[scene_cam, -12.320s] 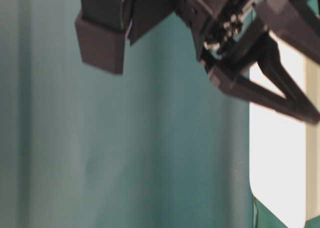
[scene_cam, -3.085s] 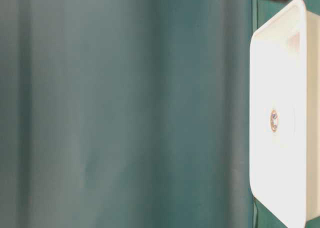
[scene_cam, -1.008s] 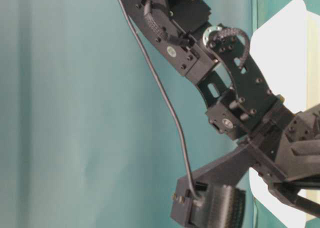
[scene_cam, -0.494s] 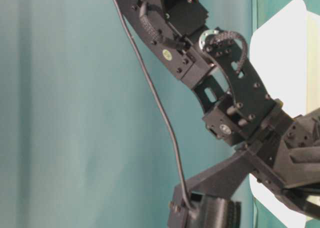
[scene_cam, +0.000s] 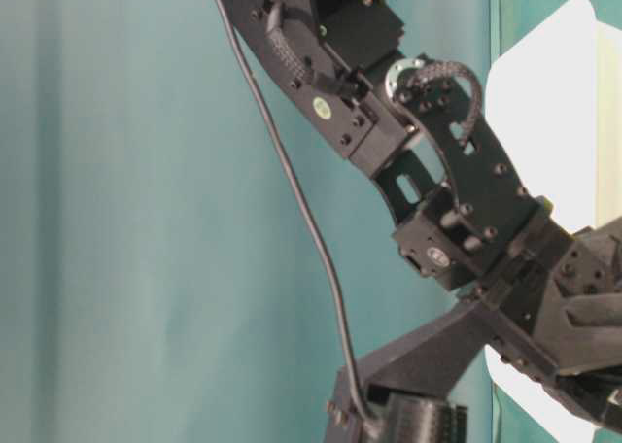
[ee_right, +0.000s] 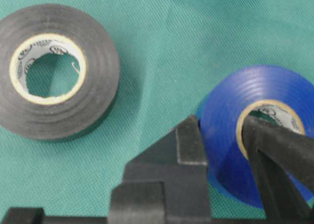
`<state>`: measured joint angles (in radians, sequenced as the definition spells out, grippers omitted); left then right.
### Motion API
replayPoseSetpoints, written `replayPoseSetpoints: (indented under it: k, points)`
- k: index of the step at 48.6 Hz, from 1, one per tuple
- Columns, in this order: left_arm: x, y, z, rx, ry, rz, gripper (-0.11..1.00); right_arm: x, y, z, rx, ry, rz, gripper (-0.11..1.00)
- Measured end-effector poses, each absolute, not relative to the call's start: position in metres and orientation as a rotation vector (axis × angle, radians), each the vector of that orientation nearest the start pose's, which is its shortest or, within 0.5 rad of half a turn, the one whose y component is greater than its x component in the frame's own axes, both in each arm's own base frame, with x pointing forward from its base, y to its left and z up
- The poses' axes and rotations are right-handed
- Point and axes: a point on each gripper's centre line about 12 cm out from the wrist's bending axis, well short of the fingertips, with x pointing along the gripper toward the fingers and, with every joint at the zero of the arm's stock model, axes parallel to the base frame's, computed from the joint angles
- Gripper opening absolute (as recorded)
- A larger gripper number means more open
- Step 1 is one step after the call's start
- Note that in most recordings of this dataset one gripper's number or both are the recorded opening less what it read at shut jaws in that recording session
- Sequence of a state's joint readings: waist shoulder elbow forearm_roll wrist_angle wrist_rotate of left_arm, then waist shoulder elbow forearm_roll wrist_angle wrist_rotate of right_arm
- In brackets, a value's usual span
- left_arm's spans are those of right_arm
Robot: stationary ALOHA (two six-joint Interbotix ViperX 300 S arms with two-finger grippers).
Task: Put the tape into the white case with the right arm.
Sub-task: 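Lower the right gripper and close it on the blue roll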
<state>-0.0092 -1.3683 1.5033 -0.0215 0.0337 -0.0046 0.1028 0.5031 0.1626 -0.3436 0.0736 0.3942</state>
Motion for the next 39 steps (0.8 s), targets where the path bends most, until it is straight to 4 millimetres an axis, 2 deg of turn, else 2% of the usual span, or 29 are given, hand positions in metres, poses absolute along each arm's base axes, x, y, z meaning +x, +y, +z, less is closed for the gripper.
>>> replayPoseSetpoints:
  k: [7, 21, 39]
  points:
    - [0.132, -0.001, 0.185, -0.025, 0.169, -0.008, 0.0, 0.518, 0.053, 0.105, 0.001, 0.724, 0.058, 0.01]
    - [0.132, -0.001, 0.185, -0.027, 0.169, -0.008, 0.0, 0.515, 0.052, 0.143, -0.001, 0.691, 0.044, 0.01]
    - [0.132, -0.001, 0.185, -0.024, 0.169, -0.008, 0.0, 0.514, 0.046, 0.148, 0.002, 0.697, 0.027, 0.01]
